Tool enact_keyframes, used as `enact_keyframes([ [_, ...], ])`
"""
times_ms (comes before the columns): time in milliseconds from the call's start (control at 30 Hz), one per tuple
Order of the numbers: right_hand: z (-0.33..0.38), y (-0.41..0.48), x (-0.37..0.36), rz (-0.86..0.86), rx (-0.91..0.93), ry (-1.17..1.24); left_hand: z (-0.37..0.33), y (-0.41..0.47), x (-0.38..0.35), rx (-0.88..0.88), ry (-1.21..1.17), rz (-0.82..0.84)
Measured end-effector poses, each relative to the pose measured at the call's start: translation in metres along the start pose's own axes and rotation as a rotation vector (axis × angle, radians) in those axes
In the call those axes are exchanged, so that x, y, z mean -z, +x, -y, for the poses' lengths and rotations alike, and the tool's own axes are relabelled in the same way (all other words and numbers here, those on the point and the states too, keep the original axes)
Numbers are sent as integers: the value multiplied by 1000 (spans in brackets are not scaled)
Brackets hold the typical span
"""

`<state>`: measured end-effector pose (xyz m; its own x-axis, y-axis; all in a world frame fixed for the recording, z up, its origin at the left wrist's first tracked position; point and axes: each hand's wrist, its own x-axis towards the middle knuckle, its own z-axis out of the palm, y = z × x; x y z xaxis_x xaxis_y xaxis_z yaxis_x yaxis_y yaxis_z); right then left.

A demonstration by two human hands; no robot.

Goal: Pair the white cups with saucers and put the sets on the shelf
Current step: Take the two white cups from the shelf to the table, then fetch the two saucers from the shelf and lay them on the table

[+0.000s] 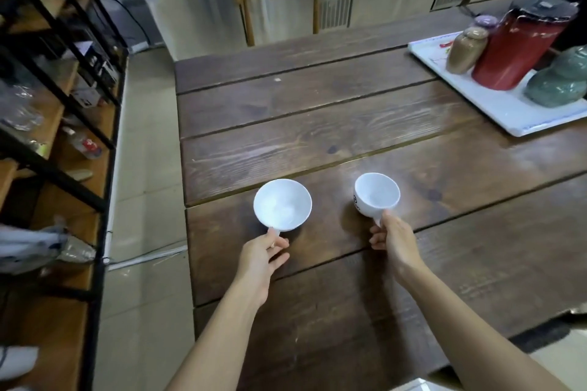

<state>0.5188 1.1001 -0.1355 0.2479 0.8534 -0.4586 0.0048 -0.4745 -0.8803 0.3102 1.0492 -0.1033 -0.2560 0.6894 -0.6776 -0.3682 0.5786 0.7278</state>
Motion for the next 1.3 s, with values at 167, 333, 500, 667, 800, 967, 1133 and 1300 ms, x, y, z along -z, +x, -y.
enact_keyframes([
  [167, -12, 4, 8, 45, 22, -22, 12, 3, 1, -24, 76, 9],
  [333, -11, 4, 15, 91, 6, -121, 15, -3, -5, -9, 96, -32],
  [500, -4, -2, 21, 148, -34, -218, 13, -14, -7, 14, 48, 15],
  [667, 13, -16, 33, 59, 209, -551, 8, -39, 0, 8, 211, -20],
  [800, 30, -46, 36, 75, 456, -776, 12, -64, 16, -226, 429, -223],
  [967, 38, -98, 15, 249, 775, -938, 18, -114, 51, -469, 737, -489],
  [1133, 32, -176, -34, 408, 1018, -997, 42, -183, 122, -504, 755, -648],
  [1300, 0, -296, -91, 650, 1223, -1005, 98, -274, 231, -467, 731, -896],
])
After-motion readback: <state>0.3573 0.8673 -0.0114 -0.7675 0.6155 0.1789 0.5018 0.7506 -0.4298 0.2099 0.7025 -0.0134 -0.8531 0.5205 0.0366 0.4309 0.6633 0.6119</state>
